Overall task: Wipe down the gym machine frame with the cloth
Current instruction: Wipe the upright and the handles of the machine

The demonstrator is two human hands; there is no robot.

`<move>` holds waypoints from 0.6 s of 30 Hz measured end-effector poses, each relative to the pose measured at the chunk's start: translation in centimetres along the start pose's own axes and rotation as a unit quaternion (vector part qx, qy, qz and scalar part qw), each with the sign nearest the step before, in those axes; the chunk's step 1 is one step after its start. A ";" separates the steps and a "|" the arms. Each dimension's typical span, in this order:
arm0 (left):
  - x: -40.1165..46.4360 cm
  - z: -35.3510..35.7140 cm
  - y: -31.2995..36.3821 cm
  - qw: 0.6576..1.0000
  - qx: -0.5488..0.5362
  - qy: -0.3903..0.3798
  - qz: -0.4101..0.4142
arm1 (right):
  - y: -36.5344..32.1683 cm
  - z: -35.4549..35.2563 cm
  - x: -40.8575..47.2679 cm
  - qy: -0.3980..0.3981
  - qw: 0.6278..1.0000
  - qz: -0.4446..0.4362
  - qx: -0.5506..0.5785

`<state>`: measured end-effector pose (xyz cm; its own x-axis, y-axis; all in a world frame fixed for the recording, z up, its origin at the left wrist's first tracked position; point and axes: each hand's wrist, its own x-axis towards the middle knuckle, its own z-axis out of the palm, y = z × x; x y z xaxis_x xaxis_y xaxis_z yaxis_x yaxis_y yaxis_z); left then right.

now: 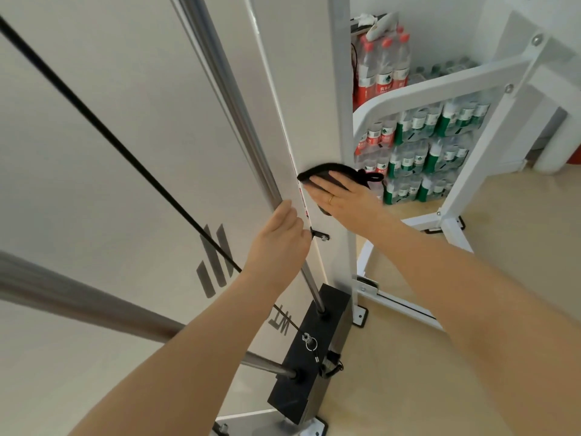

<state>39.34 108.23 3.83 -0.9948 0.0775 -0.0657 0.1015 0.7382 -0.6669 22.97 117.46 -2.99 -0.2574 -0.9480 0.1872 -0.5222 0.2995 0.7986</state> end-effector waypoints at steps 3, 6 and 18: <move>0.4 0.6 0.1 0.998 -0.022 -0.047 -0.020 | 3.2 -1.8 0.3 0.040 0.997 0.069 -0.008; 0.5 0.1 0.5 0.996 -0.039 -0.061 -0.044 | 5.5 -3.1 0.2 0.017 0.996 0.081 -0.027; 0.4 0.8 1.4 0.997 -0.060 -0.015 -0.052 | -0.8 -2.6 -3.0 -0.192 0.925 -0.035 0.326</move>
<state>39.13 108.76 2.24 -0.9994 -0.0232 -0.0246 -0.0048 0.8163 -0.5777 26.24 119.83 -2.70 -0.4085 -0.8970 -0.1690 -0.8956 0.3582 0.2636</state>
